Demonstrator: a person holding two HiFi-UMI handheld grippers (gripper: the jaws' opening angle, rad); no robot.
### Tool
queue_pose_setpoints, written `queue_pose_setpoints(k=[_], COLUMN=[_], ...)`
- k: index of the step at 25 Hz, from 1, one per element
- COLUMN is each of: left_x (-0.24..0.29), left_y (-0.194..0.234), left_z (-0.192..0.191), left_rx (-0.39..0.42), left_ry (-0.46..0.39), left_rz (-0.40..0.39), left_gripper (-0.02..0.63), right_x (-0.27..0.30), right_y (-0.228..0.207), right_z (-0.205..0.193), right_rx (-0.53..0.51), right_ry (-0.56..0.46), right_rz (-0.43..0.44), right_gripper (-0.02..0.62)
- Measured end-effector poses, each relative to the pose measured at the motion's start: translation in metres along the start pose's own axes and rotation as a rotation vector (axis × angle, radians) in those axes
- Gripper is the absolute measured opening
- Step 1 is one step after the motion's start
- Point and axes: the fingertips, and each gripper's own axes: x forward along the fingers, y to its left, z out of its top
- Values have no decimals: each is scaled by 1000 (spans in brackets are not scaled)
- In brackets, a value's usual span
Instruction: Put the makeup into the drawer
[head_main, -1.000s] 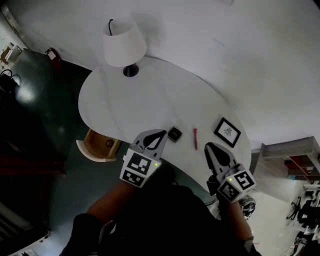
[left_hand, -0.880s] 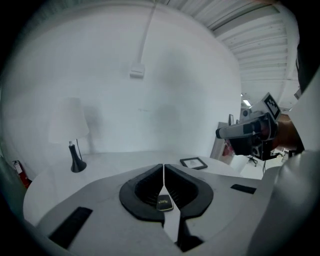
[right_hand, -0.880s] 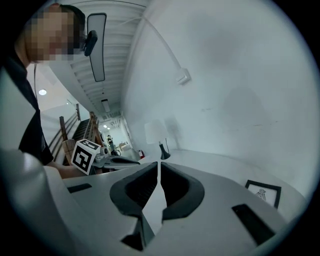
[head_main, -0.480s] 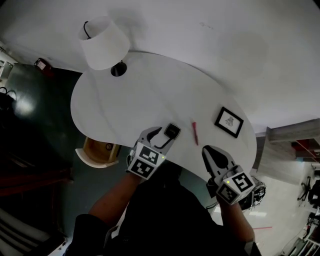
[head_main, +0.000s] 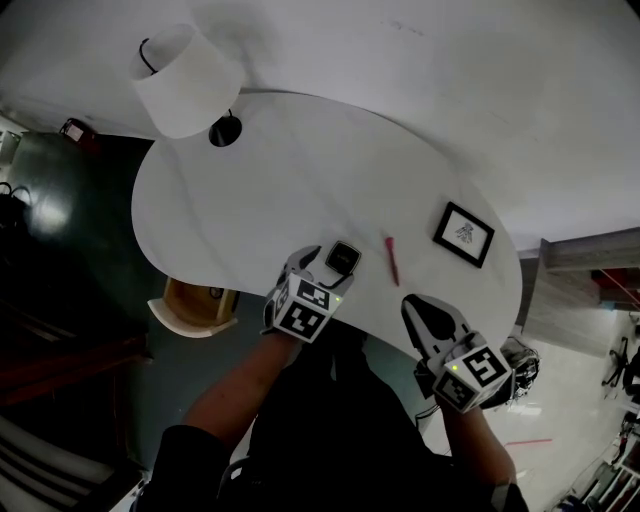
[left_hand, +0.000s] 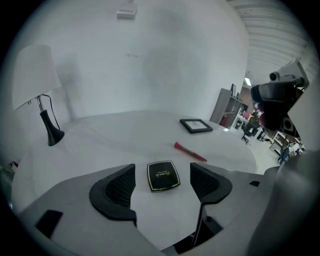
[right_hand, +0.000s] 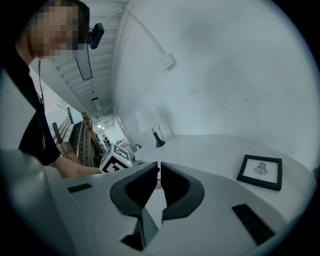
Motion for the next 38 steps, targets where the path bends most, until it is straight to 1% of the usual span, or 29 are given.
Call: queue_pose_setpoints(k=[3, 6, 10, 12, 17, 19, 23, 28, 33, 36, 38], left_x=[15, 29, 41, 46, 58, 62, 71, 76, 77, 77, 77], left_y=[1, -3, -6, -5, -1, 0, 0, 1, 1, 1, 0], left_z=[-7, -17, -23, -24, -27, -28, -29, -31, -34, -34, -34], left_rx=[-13, -23, -31, -27, -36, -40, -44, -33, 15, 18, 20], left_ry=[35, 76, 117, 135, 179, 199, 234, 266, 291, 294, 292], left_rz=[-4, -18, -18, -15, -1, -3, -13, -2, 30, 41, 48], left_gripper=[354, 357, 360, 360, 360, 360, 360, 360, 357, 347, 342], right_x=[5, 6, 7, 6, 0, -1, -3, -3, -5, -6, -6], right_y=[-1, -3, -3, -6, -18, -20, -27, -31, -32, -32, -31], right_z=[2, 0, 5, 5, 2, 5, 3, 10, 11, 10, 13], right_rx=[44, 51, 89, 88, 51, 60, 40, 71, 77, 66, 79], right_ry=[-6, -4, -15, -13, 5, -12, -9, -27, -42, -38, -45], right_rz=[0, 0, -1, -2, -24, -14, -9, -4, 13, 22, 29], right_gripper=[18, 18, 18, 18, 18, 18, 18, 18, 18, 18, 18])
